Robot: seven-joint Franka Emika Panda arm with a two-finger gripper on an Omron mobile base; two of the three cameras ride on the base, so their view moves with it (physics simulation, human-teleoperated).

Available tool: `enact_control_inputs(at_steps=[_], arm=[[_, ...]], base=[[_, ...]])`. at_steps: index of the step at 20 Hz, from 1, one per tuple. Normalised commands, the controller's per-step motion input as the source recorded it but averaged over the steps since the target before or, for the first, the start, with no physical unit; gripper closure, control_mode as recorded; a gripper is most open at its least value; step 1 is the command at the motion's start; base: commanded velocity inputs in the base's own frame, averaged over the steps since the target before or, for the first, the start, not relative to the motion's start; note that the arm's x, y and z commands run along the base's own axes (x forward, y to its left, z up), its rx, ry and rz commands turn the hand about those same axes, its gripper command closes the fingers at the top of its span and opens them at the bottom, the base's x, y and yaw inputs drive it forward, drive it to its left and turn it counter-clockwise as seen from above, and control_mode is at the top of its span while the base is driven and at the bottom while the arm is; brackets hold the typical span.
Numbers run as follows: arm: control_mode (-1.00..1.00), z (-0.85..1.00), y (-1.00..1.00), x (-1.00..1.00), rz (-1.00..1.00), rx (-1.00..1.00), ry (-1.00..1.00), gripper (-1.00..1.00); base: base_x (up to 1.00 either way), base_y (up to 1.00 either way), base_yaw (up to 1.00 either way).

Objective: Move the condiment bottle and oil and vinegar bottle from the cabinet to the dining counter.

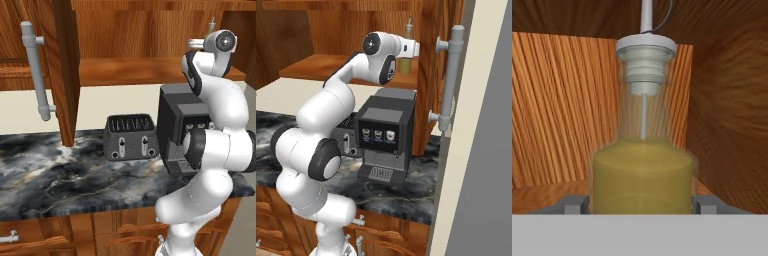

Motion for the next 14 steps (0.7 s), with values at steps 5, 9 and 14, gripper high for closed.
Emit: enact_control_inputs(at_steps=[5,9,14], arm=[[-1.0,-0.01,0.0,0.0,0.0,0.0,0.0,1.0],[-1.0,0.0,0.0,0.0,0.0,0.0,0.0,1.0],[-1.0,-0.02,0.0,-0.01,0.0,0.0,-0.01,1.0]], base=[[0.0,0.0,0.0],[0.0,0.0,0.0],[0.0,0.0,0.0]])
